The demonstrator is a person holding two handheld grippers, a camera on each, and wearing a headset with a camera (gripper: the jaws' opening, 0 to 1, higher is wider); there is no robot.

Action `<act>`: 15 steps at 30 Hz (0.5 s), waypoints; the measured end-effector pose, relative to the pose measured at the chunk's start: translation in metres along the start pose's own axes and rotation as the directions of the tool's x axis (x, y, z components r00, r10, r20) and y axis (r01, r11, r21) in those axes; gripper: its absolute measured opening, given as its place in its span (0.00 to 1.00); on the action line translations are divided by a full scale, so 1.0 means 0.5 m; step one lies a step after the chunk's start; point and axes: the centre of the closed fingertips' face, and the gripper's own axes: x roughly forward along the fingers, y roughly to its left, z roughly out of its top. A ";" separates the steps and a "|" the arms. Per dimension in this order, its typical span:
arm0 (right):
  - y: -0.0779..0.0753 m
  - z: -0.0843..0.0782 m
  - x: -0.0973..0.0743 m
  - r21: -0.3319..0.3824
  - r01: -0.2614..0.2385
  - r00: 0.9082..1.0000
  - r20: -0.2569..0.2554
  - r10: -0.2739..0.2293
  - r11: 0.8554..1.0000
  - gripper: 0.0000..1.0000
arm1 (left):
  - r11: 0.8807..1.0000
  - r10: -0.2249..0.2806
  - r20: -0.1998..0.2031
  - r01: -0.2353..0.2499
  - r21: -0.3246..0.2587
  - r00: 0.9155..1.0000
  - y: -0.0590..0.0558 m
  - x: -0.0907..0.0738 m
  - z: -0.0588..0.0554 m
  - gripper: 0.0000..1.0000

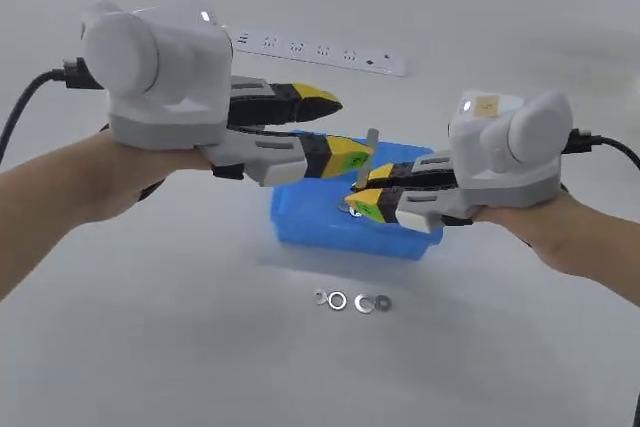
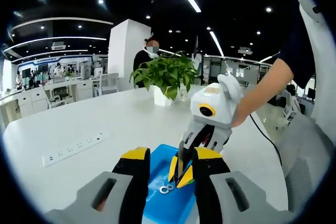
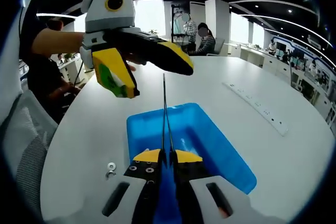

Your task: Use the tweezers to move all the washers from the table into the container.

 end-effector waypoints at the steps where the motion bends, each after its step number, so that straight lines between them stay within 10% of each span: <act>1: 0.003 -0.001 0.000 -0.007 -0.004 1.000 -0.004 0.004 1.000 0.09 | 1.000 -0.005 0.006 0.005 -0.005 1.000 -0.001 0.004 0.001 0.32; 15: 0.018 0.000 0.002 -0.055 -0.050 0.999 -0.017 0.049 0.997 0.09 | 0.984 -0.180 0.014 0.181 -0.007 0.983 -0.046 0.009 0.007 0.07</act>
